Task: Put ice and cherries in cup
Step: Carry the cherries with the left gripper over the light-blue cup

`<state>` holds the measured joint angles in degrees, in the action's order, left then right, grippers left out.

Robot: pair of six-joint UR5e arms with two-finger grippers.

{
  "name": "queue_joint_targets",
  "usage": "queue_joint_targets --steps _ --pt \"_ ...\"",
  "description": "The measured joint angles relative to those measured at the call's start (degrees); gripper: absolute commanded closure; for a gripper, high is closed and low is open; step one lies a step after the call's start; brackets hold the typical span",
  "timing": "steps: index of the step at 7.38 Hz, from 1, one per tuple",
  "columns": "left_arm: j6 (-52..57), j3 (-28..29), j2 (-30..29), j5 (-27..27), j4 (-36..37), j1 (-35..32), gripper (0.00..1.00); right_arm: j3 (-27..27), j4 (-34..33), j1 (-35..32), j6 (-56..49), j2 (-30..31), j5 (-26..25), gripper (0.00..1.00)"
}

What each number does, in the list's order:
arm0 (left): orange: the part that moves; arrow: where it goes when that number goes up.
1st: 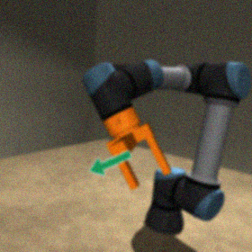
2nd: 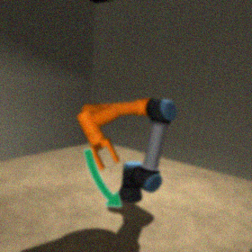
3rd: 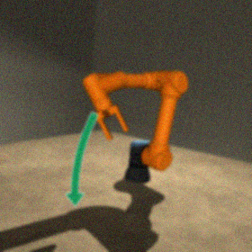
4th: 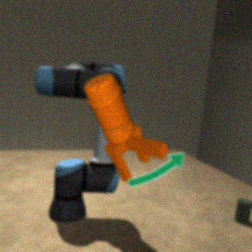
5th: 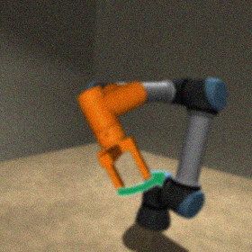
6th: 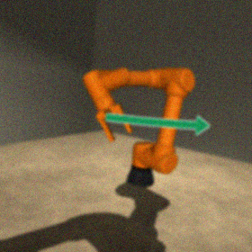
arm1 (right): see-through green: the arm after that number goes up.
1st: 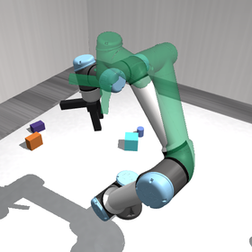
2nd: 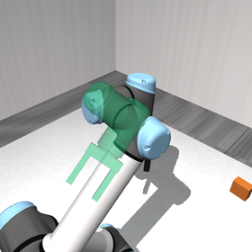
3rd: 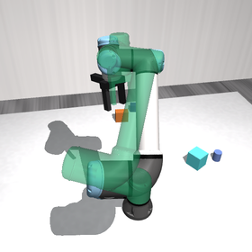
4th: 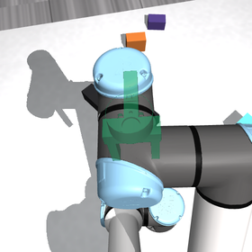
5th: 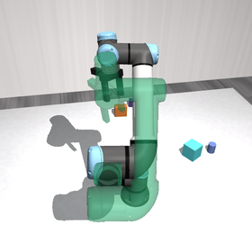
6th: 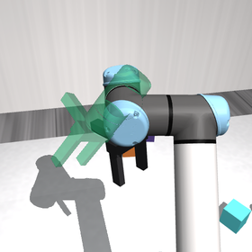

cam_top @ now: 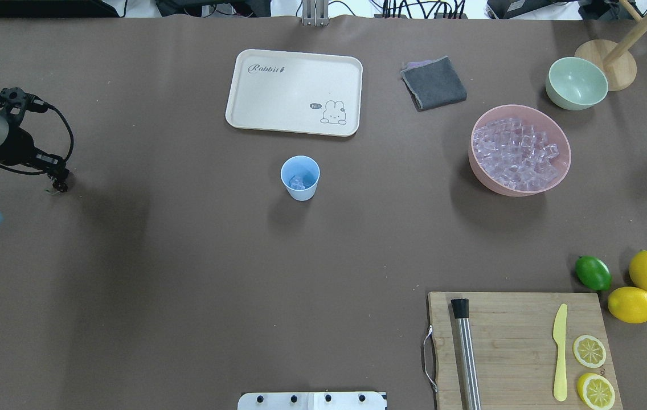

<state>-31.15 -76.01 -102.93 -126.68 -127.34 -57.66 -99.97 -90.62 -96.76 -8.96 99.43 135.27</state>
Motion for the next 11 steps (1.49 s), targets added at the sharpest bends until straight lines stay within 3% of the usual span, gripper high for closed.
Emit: queue_joint_targets --steps 4,7,9,11 --pt "-0.11 -0.68 -3.58 -0.45 6.16 -1.55 0.67 -0.16 0.00 -0.01 0.00 -0.12 -0.01 0.00" --pt "-4.18 -2.74 -17.56 -0.63 25.68 -3.06 0.67 -0.22 0.00 0.00 0.00 -0.22 0.00 0.00" --pt "-16.85 -5.32 -24.21 -0.29 30.32 -0.21 0.67 -0.35 0.00 -0.01 0.04 -0.29 0.00 0.00" --pt "-34.76 -8.12 -29.90 3.85 31.02 7.62 0.67 -0.53 0.00 -0.02 0.01 -0.23 0.00 0.00"
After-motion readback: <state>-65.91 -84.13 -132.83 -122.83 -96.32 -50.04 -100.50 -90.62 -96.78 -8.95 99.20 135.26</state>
